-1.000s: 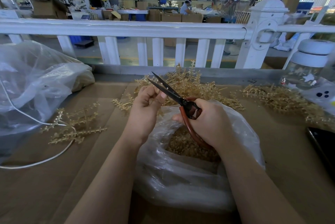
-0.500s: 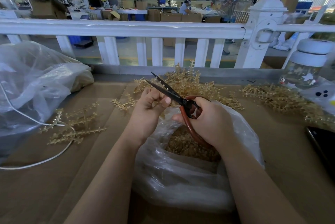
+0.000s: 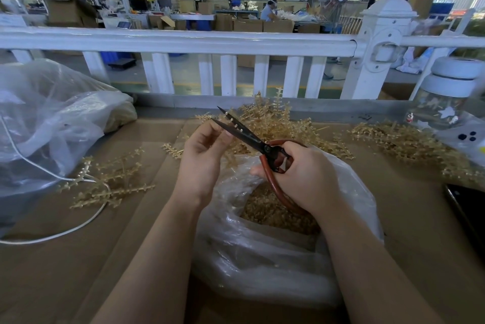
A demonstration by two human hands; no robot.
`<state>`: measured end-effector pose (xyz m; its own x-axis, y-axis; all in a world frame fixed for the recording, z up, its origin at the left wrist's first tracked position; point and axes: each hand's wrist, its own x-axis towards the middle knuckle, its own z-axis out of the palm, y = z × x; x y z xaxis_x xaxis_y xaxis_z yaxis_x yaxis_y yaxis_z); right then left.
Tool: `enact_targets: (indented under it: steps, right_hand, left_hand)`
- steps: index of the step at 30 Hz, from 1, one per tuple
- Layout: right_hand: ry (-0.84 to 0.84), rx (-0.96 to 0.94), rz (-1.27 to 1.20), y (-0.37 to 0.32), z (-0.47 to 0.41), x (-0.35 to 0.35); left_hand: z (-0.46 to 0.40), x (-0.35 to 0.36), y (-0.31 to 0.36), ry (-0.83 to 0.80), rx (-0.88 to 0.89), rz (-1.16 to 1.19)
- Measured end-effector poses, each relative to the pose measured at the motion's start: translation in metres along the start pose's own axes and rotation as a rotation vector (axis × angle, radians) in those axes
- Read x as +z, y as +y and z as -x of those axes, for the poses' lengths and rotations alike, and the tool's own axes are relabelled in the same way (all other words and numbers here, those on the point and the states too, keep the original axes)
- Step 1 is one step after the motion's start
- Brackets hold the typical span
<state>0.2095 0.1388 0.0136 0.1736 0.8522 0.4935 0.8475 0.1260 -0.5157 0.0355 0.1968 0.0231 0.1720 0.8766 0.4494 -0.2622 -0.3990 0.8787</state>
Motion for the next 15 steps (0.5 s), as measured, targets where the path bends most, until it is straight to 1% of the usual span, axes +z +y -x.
enact_targets:
  steps: [3, 9, 15]
  right_hand:
    - [-0.001, -0.003, 0.002, -0.0001, 0.0003, 0.0]
    - [0.016, -0.01, 0.039, -0.0005, -0.0003, 0.0001]
    - [0.031, -0.016, 0.058, -0.0006, 0.0005, 0.0004]
  left_hand:
    - [0.0008, -0.0002, 0.0026, -0.003, 0.0, 0.014]
    - [-0.0003, 0.0003, -0.0005, -0.003, -0.016, -0.047]
    - [-0.0008, 0.0007, -0.0009, -0.005, 0.0, -0.049]
